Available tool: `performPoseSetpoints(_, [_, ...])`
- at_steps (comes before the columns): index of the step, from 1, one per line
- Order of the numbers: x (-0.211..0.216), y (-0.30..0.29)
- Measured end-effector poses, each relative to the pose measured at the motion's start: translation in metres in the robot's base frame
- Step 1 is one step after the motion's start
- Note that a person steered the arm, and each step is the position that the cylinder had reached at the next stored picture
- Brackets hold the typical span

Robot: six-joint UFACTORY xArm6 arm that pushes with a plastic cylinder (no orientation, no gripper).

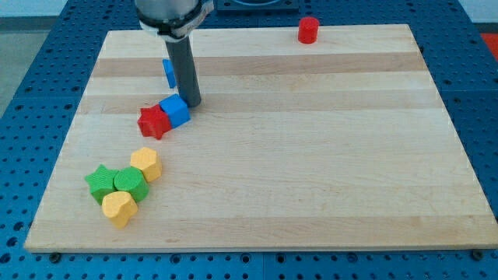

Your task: Push blue cube along with red star towards the center left

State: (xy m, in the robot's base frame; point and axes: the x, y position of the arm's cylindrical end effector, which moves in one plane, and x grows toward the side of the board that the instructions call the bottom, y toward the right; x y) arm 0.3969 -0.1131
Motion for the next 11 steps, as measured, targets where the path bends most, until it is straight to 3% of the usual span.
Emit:
performPoseSetpoints(3, [0.071, 0.004])
performPoseSetpoints(4, [0.023, 0.045])
performPoseSetpoints(5, [0.010, 0.060])
performPoseSetpoints(7, [0.070, 0.021])
performPoseSetpoints(9, [0.046, 0.012])
performPoseSetpoints(11, [0.054, -0.029])
